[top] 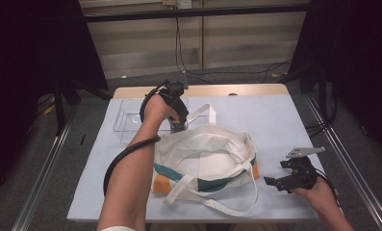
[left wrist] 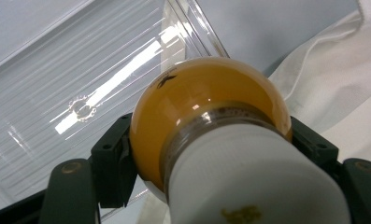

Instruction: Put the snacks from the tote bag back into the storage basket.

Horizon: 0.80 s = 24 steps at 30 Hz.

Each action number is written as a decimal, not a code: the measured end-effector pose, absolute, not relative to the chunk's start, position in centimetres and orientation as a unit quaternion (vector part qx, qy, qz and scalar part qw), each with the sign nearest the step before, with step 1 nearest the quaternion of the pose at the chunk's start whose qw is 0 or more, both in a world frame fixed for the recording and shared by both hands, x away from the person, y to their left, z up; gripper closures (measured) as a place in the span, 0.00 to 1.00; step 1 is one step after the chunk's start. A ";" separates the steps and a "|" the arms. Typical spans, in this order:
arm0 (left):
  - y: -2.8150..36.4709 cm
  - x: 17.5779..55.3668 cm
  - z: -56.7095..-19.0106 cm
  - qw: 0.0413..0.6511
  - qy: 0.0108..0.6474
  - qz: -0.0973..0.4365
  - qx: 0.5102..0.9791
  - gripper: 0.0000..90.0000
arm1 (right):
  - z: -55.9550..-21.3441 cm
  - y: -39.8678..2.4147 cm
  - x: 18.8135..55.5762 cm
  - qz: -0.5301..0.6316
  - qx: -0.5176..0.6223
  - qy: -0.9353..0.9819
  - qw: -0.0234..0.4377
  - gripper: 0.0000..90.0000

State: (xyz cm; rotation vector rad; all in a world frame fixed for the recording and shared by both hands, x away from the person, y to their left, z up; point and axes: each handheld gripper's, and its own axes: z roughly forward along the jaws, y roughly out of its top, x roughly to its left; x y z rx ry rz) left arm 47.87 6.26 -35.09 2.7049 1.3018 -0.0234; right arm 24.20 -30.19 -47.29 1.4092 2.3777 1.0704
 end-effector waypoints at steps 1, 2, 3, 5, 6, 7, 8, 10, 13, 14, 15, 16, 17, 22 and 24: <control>6.2 47.9 -35.1 0.069 0.432 -0.008 0.899 0.33 | -47.3 -30.2 24.2 0.360 0.474 0.799 0.089 0.02; 6.3 48.0 -35.1 0.066 0.423 -0.007 0.904 0.33 | -47.3 -30.2 24.2 0.360 0.474 0.799 0.089 0.02; 6.3 47.9 -35.1 0.063 0.426 -0.004 0.903 0.33 | -47.3 -30.2 24.2 0.360 0.474 0.799 0.088 0.02; 6.3 47.9 -35.2 0.064 0.424 -0.008 0.904 0.33 | -47.3 -30.2 24.2 0.360 0.474 0.799 0.088 0.02; 6.3 47.9 -35.3 0.067 0.430 -0.009 0.900 0.33 | -47.3 -30.2 24.2 0.360 0.474 0.799 0.088 0.02; 6.3 47.9 -35.3 0.066 0.430 -0.009 0.901 0.33 | -47.3 -30.2 24.2 0.360 0.474 0.799 0.088 0.02; 6.3 48.0 -35.3 0.064 0.422 -0.009 0.904 0.33 | -47.3 -30.2 24.2 0.360 0.473 0.799 0.089 0.02; 6.3 48.0 -35.4 0.065 0.424 -0.010 0.903 0.33 | -47.3 -30.2 24.2 0.360 0.474 0.799 0.087 0.02; 6.2 47.9 -35.4 0.067 0.430 -0.012 0.900 0.33 | -47.3 -30.2 24.2 0.359 0.474 0.799 0.088 0.02; 6.3 48.0 -35.3 0.064 0.420 -0.009 0.905 0.33 | -47.3 -30.2 24.2 0.360 0.473 0.799 0.089 0.02; 6.3 48.0 -35.4 0.065 0.424 -0.009 0.903 0.33 | -47.3 -30.2 24.2 0.360 0.474 0.799 0.088 0.02; 6.3 48.0 -35.4 0.065 0.424 -0.010 0.903 0.33 | -47.3 -30.2 24.2 0.360 0.474 0.799 0.088 0.02; 6.3 48.0 -35.4 0.065 0.424 -0.010 0.903 0.33 | -47.3 -30.2 24.2 0.360 0.474 0.799 0.088 0.02; 6.2 47.9 -35.4 0.067 0.426 -0.006 0.902 0.33 | -47.3 -30.2 24.2 0.360 0.474 0.799 0.088 0.02; 6.2 47.9 -35.4 0.068 0.426 -0.005 0.902 0.33 | -47.3 -30.2 24.2 0.360 0.474 0.799 0.088 0.02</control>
